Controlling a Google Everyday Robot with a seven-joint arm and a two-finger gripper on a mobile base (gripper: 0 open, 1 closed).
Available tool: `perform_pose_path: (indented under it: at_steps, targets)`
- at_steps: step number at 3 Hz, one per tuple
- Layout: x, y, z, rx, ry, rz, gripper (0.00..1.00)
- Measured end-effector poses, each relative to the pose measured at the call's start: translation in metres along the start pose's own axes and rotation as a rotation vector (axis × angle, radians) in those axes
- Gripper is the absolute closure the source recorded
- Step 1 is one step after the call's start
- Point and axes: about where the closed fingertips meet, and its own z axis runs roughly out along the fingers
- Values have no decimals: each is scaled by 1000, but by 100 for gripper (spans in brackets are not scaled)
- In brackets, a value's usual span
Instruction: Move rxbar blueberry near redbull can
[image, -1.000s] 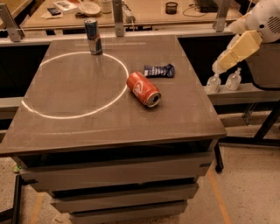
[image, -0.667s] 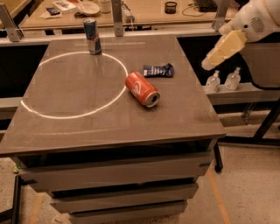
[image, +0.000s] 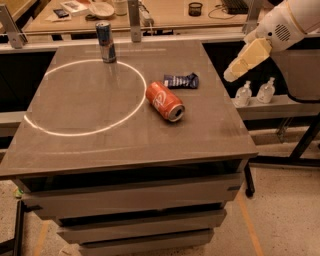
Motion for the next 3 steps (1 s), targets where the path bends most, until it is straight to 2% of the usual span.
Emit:
perform_pose_path:
  at_steps: [1,2,3]
  targets:
    - [16,7,30,-41,10,31,0]
    - [27,9,66,-52,8,43,0]
    - [24,7,89,-65,-7,-29,0]
